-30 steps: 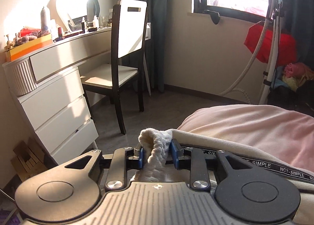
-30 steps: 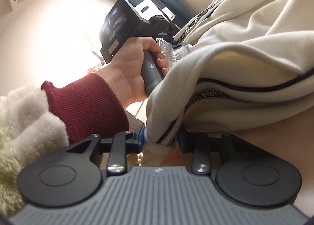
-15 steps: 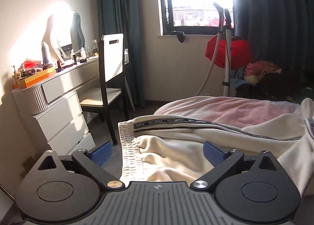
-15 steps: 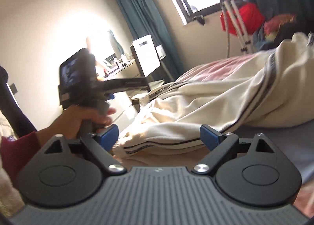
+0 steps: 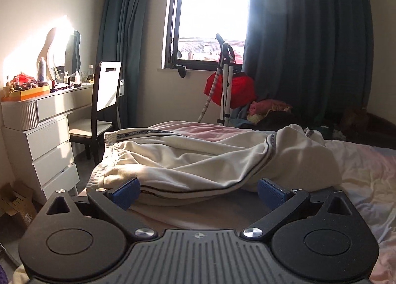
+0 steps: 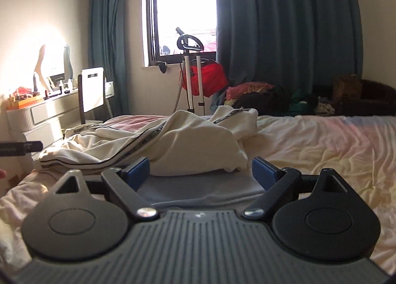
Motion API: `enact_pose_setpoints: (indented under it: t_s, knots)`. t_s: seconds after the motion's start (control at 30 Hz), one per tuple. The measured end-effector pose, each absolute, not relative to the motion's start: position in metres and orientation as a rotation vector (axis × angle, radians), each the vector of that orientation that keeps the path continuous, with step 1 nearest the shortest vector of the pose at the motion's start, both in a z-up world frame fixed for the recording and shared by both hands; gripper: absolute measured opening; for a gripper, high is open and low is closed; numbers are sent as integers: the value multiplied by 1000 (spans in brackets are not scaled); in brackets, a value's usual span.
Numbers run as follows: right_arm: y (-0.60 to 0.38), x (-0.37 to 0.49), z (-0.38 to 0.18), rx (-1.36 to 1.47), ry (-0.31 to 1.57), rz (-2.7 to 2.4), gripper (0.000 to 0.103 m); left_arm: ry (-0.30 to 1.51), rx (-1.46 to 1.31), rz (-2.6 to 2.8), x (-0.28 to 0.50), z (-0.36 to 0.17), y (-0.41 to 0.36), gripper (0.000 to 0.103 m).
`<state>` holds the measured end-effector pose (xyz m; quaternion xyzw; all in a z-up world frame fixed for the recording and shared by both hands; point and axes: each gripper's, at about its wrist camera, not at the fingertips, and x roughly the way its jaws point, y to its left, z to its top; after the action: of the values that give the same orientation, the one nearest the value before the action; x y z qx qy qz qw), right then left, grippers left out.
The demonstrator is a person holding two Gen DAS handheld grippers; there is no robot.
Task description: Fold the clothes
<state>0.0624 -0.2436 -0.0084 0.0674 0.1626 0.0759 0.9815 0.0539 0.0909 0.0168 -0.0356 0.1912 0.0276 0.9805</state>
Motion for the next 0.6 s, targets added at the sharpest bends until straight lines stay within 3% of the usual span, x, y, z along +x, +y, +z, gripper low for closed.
enact_pose_setpoints:
  t_s: [0.3,0.6]
  knots:
    - [-276,57,0,189,252,120,91,448,-18,47,72,-12,74,102]
    - [-282,72,-11,221,309,113,91,528,86,-16,134,-34,41,102]
